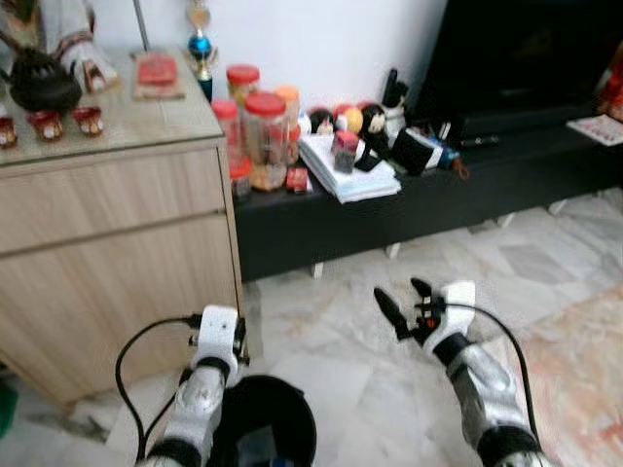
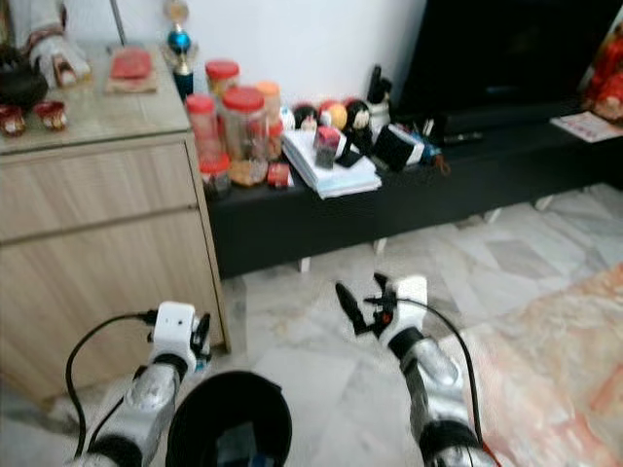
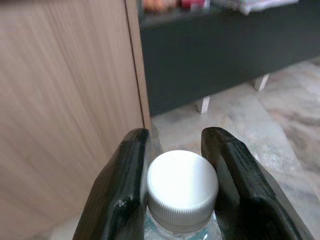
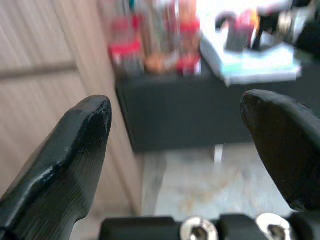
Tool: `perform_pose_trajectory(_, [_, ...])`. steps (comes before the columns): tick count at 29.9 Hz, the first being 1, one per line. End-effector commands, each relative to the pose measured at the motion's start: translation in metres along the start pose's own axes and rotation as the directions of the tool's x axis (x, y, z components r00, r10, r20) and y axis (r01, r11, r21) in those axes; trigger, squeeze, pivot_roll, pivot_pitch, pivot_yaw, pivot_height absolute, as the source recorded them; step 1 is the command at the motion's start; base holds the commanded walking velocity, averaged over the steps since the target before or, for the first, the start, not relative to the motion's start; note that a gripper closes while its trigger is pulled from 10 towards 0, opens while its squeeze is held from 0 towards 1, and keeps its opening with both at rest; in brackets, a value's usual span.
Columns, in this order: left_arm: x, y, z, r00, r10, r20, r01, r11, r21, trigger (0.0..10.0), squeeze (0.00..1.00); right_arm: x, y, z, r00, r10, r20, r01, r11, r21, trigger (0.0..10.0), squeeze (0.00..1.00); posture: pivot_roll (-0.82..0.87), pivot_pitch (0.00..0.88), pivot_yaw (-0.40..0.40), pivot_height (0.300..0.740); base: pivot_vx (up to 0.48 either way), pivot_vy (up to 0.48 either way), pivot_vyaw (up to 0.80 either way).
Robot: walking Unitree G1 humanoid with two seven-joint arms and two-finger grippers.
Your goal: Picking trash to rubbish bin
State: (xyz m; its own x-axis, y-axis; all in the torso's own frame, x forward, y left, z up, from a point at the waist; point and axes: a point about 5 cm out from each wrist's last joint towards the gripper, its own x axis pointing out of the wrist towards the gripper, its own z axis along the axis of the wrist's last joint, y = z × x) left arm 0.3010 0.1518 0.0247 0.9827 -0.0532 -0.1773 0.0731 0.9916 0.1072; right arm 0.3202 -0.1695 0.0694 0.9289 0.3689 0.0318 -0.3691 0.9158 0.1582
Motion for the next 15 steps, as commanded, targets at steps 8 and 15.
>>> perform_pose_trajectory(8, [0.014, -0.035, 0.027, 0.974, -0.214, 0.072, 0.216, 0.976, -0.018, 10.0, 0.0, 0.008, -0.004, 0.025, 0.994, -0.033, 0.102, 0.033, 0.999, 0.005, 10.0, 0.0, 0.12, 0.0, -0.083, 0.74, 0.0, 0.0, 0.0])
perform_pose_trajectory(15, [0.017, -0.044, 0.031, 0.957, -0.283, 0.068, 0.284, 0.959, -0.013, 10.0, 0.0, 0.008, 0.002, 0.025, 0.995, -0.018, 0.094, 0.018, 1.0, 0.0, 10.0, 0.0, 0.11, 0.0, -0.083, 0.74, 0.0, 0.0, 0.0])
